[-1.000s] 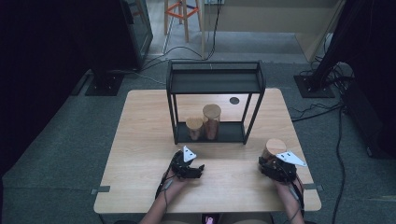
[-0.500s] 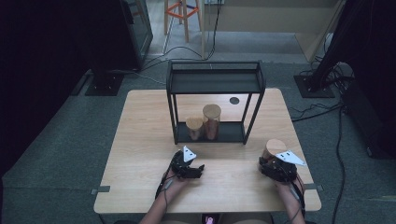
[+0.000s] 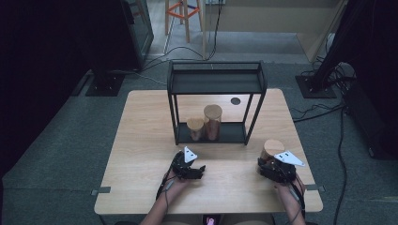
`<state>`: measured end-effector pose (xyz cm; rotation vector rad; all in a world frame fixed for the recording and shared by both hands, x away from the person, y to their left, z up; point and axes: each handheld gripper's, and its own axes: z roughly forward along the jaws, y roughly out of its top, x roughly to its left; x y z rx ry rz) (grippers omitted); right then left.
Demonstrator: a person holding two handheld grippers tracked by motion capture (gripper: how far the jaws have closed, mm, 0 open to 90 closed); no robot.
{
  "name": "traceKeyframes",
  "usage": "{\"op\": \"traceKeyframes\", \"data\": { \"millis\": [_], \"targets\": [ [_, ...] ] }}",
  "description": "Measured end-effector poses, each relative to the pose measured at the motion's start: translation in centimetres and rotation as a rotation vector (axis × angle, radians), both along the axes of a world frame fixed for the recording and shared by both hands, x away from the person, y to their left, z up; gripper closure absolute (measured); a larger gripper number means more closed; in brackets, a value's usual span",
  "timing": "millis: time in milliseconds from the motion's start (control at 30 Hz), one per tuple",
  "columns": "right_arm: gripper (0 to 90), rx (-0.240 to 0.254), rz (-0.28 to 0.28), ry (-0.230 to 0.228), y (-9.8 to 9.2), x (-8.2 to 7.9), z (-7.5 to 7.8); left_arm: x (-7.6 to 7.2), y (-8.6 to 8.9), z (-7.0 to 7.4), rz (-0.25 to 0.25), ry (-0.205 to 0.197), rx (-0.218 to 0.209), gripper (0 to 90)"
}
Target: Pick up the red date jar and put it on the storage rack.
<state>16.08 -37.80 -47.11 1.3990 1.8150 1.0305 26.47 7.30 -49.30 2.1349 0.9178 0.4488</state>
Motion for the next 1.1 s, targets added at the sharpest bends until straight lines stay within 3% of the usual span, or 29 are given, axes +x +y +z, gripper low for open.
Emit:
{"op": "traceKeyframes", "data": {
  "millis": [733,1100],
  "targets": [
    [24.8,-0.012,0.056,-0.021,1.3,0.7,1.0,0.0,0.0,0.0,-0.001,0.003,0.0,21.4],
    [24.9,0.009,0.078,-0.035,1.6,0.8,0.6,0.0,0.0,0.0,-0.001,0.002,-0.001,21.4]
  ]
}}
